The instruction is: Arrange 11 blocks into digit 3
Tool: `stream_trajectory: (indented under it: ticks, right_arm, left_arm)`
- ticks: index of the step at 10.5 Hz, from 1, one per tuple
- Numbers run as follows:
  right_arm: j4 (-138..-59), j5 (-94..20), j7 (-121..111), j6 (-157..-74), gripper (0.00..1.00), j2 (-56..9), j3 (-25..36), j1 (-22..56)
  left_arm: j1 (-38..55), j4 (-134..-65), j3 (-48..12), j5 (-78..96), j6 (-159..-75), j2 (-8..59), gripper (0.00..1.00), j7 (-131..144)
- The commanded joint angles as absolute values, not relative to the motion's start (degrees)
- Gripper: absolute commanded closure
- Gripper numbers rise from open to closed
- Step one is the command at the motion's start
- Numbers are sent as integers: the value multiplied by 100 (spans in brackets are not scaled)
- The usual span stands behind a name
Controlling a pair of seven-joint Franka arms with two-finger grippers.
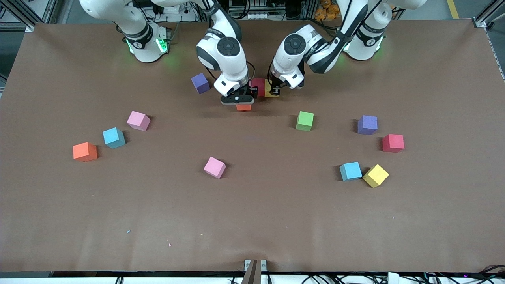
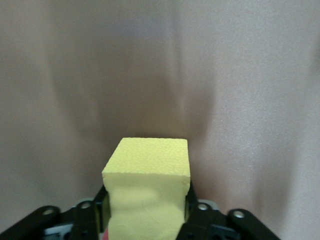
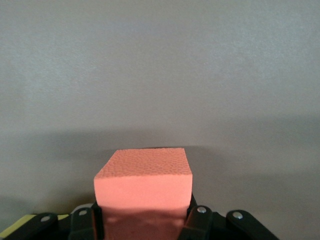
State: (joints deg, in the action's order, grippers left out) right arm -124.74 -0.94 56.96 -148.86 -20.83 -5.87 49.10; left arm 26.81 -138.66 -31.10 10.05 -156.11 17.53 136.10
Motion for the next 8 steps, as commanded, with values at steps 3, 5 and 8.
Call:
stream_trajectory:
  ticks: [3, 5, 8]
  right_arm:
    - [-12665, 35, 6159, -14950, 100, -1951, -598, 4913]
    - [-12665, 35, 6187, -14950, 100, -1960, -598, 4922]
    - [-12665, 35, 6214, -14977, 100, -2004, -598, 4931]
  left_arm:
    - [2698, -13887, -3103, 1063, -15645, 1653, 0, 13605]
    - [2689, -13843, -3103, 1063, -15427, 1460, 0, 13632]
    - [2637, -13589, -3103, 1063, -14778, 1021, 0, 13632]
